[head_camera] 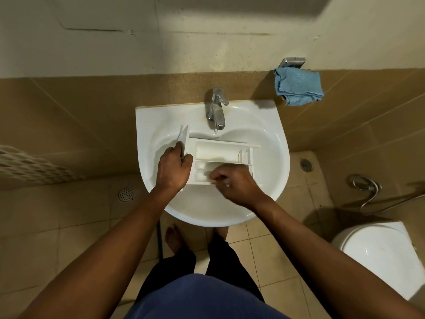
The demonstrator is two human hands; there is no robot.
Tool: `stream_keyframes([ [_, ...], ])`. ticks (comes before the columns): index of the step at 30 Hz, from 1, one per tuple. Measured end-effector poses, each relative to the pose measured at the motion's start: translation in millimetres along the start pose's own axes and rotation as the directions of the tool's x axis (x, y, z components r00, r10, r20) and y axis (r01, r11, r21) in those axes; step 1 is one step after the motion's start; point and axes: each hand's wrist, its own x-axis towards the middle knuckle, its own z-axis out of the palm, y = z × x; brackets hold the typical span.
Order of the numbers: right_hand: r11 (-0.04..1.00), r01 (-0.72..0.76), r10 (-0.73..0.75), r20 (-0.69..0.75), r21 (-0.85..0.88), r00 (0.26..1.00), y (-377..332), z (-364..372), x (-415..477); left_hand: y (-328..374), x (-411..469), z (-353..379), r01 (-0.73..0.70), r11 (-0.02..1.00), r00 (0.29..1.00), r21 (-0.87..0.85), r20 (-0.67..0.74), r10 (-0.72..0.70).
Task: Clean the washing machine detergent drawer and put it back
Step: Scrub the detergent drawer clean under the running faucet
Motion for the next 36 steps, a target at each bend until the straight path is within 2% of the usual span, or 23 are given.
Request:
stream_keyframes([
  [3,0.972,0.172,-0.16,0.087,-0.161,0.983,-9.8,13.6,-2.9,-1.4,1.7,-3.2,0.016,1.0,1.0,-0.025,-0.006,-0.016],
  [5,0.95,0.208,-0.193,0.088,-0.233,0.977,1.9,9.5,-23.6,-2.8,2.3,-4.8,0.028,0.999,1.0,-0.043,0.002,-0.028],
  [10,0.93,0.022,-0.036,-0.033,-0.368,0.999,36.4,-4.3,-62.0,-1.6,0.8,-0.7,0.041,0.998,0.999,-0.038,-0.006,-0.041],
  [14,0.961,0.053,-0.068,-0.046,-0.273,0.997,1.1,29.9,-36.5,-4.0,2.4,1.3,0.049,0.997,0.999,-0.066,0.013,-0.048],
  [18,0.955,0.093,-0.116,-0.064,-0.283,0.991,-2.7,36.0,-40.3,-4.1,3.1,-8.2,0.04,0.993,0.999,-0.115,0.019,-0.038],
  [22,0.945,-0.074,0.016,-0.182,-0.318,0.983,38.4,13.9,-70.1,-1.7,2.8,-7.0,0.037,0.995,0.999,-0.094,0.023,-0.035],
  [24,0.938,-0.148,0.073,-0.238,-0.313,0.969,34.9,18.2,-69.2,-2.1,2.9,-4.1,0.043,0.995,0.999,-0.086,0.024,-0.041],
  [26,0.953,-0.138,0.064,-0.265,-0.27,0.962,11.5,36.0,-55.6,-1.6,2.9,-3.4,0.055,0.994,0.998,-0.089,0.024,-0.053],
  [29,0.979,-0.019,-0.023,-0.198,-0.204,0.98,-28.8,65.7,-33.7,-1.5,1.6,-6.9,0.052,0.991,0.999,-0.123,0.018,-0.05],
  [32,0.974,0.047,-0.081,-0.146,-0.224,0.986,-25.6,61.8,-36.6,-2.4,0.4,-9.1,0.055,0.986,0.998,-0.155,0.014,-0.053],
  [34,0.97,0.022,-0.061,-0.155,-0.243,0.986,-1.0,45.4,-52.8,-2.9,1.0,-8.5,0.068,0.985,0.998,-0.156,0.017,-0.066],
  [36,0.963,-0.078,0.026,-0.197,-0.257,0.98,27.1,25.0,-69.8,-2.6,1.8,-6.5,0.071,0.986,0.997,-0.148,0.017,-0.069],
])
